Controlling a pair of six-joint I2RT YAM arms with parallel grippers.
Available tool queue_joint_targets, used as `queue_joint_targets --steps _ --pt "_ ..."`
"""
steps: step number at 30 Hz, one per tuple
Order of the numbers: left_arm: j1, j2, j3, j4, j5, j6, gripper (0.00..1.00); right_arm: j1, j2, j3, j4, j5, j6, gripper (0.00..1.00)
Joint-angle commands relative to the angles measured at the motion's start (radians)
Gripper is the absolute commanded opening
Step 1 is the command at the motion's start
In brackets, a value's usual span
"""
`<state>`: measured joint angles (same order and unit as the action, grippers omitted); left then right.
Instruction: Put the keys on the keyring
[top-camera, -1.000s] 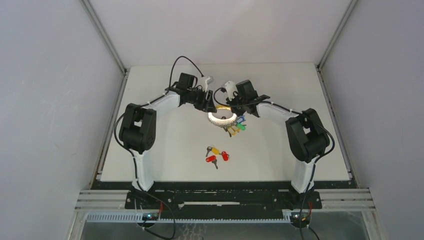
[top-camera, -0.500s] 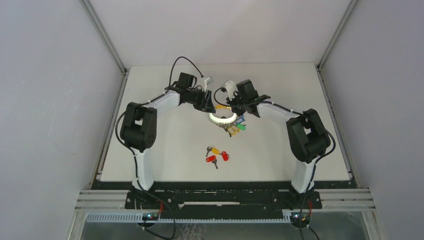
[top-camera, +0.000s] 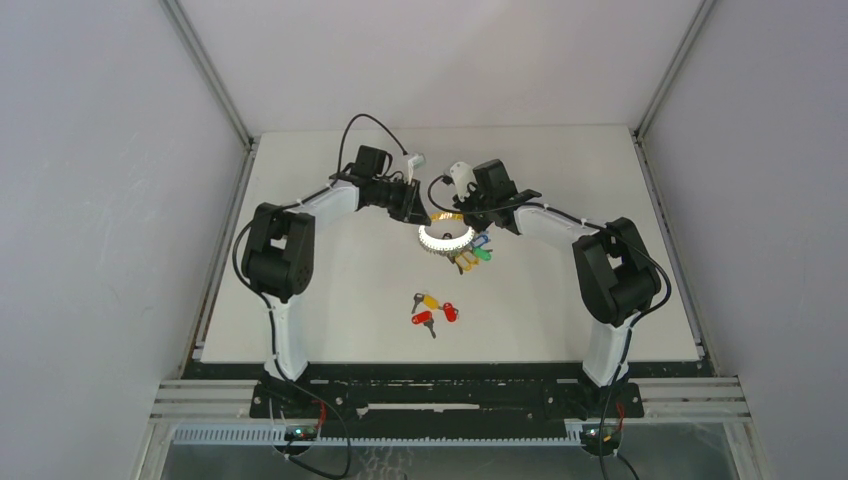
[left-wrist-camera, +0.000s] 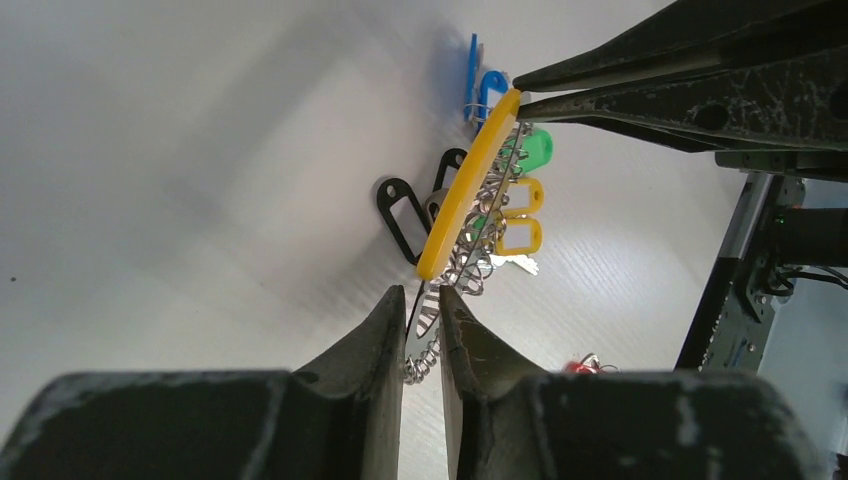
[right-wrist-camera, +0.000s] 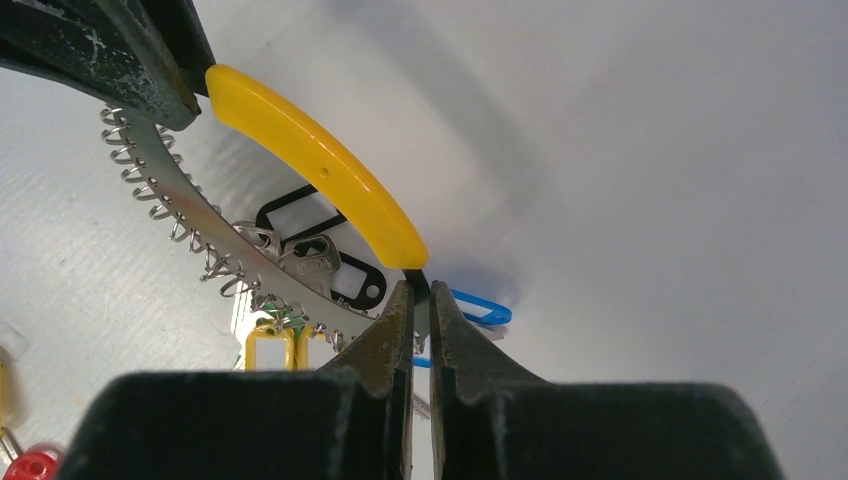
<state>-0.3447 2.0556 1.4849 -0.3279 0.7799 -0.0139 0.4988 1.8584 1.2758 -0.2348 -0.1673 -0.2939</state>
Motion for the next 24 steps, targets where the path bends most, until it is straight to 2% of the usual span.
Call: queue_joint_targets --steps 1,6,12,16,18,20,21,24 --pt "-0.016 -0.015 0.026 0.023 0.102 0.006 0.23 0.006 -0.045 0.009 0.104 -0.053 0.006 0.00" --pt "-0.024 -0.017 0.027 0.023 0.108 -0.001 0.23 0.006 -0.050 0.009 0.119 -0.064 0.007 0.00" --pt "-0.026 -0.033 0.014 0.023 0.125 -0.006 0.17 0.003 -0.054 0.009 0.127 -0.053 0.004 0.00" --pt "-0.026 -0.058 0.002 0.023 0.135 -0.010 0.11 0.003 -0.062 0.009 0.129 -0.046 0.005 0.00" --pt "-0.027 -0.079 -0.014 0.040 0.121 -0.025 0.01 0.001 -0.076 -0.001 0.138 -0.041 0.009 0.00" --pt "-0.026 -0.114 -0.051 0.091 0.082 -0.064 0.00 0.001 -0.099 -0.011 0.139 -0.038 0.019 0.00" --pt "-0.026 -0.132 -0.067 0.116 0.062 -0.090 0.00 0.000 -0.114 -0.016 0.137 -0.039 0.024 0.01" --pt "-0.027 -0.187 -0.116 0.184 0.016 -0.143 0.00 -0.005 -0.173 -0.039 0.148 -0.042 0.051 0.11"
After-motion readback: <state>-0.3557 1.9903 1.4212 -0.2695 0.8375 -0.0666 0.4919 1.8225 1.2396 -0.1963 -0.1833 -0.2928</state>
